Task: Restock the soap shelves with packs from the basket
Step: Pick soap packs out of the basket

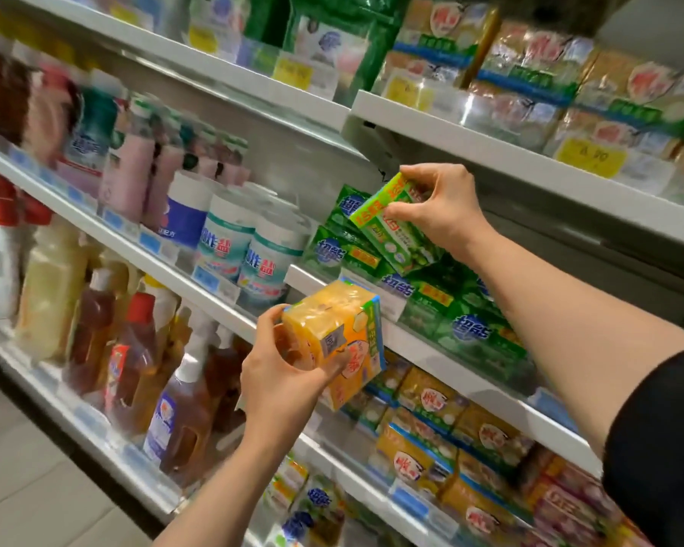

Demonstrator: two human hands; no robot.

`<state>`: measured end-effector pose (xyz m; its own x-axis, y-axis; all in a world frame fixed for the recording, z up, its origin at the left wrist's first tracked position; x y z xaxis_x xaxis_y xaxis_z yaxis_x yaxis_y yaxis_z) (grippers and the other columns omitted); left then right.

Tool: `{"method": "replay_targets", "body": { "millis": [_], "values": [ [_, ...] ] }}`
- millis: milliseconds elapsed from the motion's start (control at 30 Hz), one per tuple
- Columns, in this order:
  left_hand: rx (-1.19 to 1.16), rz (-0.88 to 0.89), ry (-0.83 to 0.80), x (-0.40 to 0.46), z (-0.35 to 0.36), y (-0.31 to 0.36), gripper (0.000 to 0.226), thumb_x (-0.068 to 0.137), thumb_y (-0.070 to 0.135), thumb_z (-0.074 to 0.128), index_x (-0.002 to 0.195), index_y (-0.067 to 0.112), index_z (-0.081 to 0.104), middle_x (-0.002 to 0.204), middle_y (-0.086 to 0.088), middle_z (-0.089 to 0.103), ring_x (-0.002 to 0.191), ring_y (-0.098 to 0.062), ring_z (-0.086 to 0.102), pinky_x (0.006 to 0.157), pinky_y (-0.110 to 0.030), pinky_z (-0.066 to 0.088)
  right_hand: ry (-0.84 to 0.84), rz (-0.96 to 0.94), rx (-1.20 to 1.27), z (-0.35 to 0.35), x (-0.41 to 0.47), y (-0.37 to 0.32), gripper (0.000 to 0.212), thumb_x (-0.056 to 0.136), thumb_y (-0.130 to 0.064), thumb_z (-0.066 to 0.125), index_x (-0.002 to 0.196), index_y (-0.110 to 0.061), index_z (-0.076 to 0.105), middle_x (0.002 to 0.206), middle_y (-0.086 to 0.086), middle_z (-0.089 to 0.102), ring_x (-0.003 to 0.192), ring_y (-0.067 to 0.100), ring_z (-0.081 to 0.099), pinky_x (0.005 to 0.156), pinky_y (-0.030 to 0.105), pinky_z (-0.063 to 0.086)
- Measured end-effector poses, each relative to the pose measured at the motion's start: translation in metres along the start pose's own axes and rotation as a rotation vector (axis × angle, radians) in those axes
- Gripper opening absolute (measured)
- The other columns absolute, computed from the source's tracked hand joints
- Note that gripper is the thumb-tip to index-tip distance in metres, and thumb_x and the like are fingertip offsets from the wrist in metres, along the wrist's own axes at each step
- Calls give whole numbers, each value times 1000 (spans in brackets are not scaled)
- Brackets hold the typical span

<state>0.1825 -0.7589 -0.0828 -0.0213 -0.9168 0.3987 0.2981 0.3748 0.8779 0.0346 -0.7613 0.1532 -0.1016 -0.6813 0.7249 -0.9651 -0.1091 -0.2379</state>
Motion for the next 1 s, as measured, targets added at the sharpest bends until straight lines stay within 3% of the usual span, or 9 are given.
{"method": "replay_targets", "body": {
  "millis": [100,200,300,400,467,533,700,867,1000],
  "values": [
    [-5,8,2,12,-1,-8,89,41,70,81,119,41,49,99,17,69,92,-3,67,86,-44,55,45,-21,7,18,15,2,53,67,-20,84,117,-12,68,109,1,69,94,7,63,85,13,46],
    [-23,1,33,22,-2,-19,84,42,65,80,117,42,50,96,21,68,91,-3,67,87,-44,55,-15,-38,-12,33,28,4,50,72,-25,81,119,-13,67,110,-3,66,98,8,61,91,19,46],
    [-48,-17,23,31,-4,-30,81,44,60,83,117,43,51,100,13,70,97,-10,67,89,-47,54,-301,-48,-197,40,33,15,47,78,-29,77,121,-14,65,116,0,67,100,13,61,88,25,47],
    [-89,-29,31,35,-6,-36,80,50,58,87,120,38,53,101,7,71,97,-11,68,88,-48,55,-504,18,-251,41,28,32,61,85,-27,71,141,-24,47,134,-3,56,116,11,54,94,20,39],
    [-112,-38,59,34,-5,-37,82,51,61,85,122,33,54,100,6,72,96,-12,68,87,-48,55,-492,40,-154,41,23,35,60,87,-24,68,142,-25,44,136,-2,54,119,12,53,98,20,39],
    [-121,-44,73,31,-3,-36,82,51,60,82,122,31,54,100,5,72,96,-14,68,86,-48,55,-462,32,-73,37,19,34,56,87,-22,69,139,-23,49,128,-2,60,110,9,59,98,25,46],
    [-116,-33,82,26,-2,-30,85,50,62,81,124,31,53,101,5,70,95,-12,67,85,-46,56,-382,0,-211,2,1,34,51,85,-28,70,133,-24,54,121,-7,61,106,9,59,94,28,46],
    [-203,-49,73,15,4,-17,81,54,54,87,122,27,52,98,2,69,91,-13,67,84,-46,57,-420,127,-287,-28,-28,55,48,89,-32,66,135,-29,51,116,-10,61,101,10,59,82,23,42],
    [-202,-55,29,6,12,-13,82,53,57,87,121,27,52,97,5,69,92,-15,68,83,-44,57,-446,213,-293,-40,-38,65,51,91,-35,63,138,-31,45,116,-11,54,101,9,54,84,21,37]
  ]
}}
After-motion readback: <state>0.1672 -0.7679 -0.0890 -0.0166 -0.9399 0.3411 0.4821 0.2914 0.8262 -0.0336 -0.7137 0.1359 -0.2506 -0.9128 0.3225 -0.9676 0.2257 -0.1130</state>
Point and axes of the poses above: each hand's wrist, its own x-axis towards the middle knuckle, its own z-axis out of the palm, y = z × x, the point moved 2 cm from there along x, towards the middle knuckle
